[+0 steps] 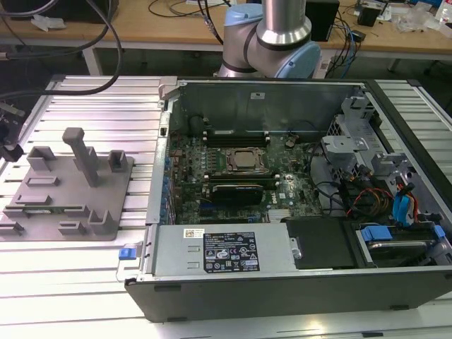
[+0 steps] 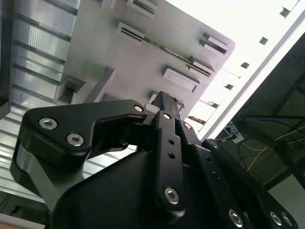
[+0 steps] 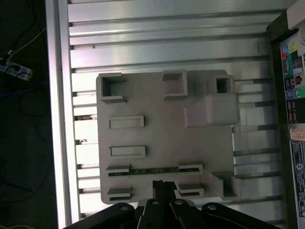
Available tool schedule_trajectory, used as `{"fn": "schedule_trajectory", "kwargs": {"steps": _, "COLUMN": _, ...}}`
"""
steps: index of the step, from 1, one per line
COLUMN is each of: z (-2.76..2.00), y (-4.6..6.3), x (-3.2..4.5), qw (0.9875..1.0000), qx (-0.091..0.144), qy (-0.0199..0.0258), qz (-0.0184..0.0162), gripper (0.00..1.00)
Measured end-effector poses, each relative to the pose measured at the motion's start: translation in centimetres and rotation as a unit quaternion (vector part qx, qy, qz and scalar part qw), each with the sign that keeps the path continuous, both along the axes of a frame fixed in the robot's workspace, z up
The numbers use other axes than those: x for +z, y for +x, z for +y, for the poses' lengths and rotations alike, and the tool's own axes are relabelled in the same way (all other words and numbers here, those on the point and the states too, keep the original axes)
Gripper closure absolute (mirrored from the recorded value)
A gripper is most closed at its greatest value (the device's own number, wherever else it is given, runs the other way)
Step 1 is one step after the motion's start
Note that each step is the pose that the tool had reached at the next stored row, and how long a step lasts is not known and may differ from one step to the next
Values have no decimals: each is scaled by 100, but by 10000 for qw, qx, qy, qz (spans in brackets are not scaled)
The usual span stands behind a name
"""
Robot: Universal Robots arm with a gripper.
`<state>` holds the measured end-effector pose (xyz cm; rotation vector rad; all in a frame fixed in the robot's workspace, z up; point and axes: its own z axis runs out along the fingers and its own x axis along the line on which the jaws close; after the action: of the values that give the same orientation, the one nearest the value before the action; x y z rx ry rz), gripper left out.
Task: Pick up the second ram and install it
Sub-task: 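Pick up the second ram and move it above second insertion slot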
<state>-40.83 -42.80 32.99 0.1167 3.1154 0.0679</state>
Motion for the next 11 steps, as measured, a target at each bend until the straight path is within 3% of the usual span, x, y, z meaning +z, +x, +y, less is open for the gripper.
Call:
{"fn": "schedule_trajectory", "kwargs": {"steps": 4, "z": 0, "y": 0, "x": -1, "qw": 10000, "qx": 82, "qy": 0, "qz": 0, "gripper": 92}}
{"fn": "schedule_trajectory", "kwargs": {"steps": 6, "z": 0, "y": 0, "x": -1, "qw": 9987, "qx": 512, "qy": 0, "qz": 0, "gripper": 92}}
{"fn": "schedule_trajectory", "kwargs": {"steps": 8, "z": 0, "y": 0, "x": -1, "qw": 9976, "qx": 696, "qy": -1, "qz": 0, "gripper": 92}}
{"fn": "schedule_trajectory", "kwargs": {"steps": 9, "z": 0, "y": 0, "x": -1, "qw": 9967, "qx": 812, "qy": -1, "qz": 0, "gripper": 92}}
{"fn": "schedule_trajectory", "kwargs": {"steps": 11, "z": 0, "y": -2, "x": -1, "qw": 9915, "qx": 1305, "qy": -2, "qz": 0, "gripper": 92}}
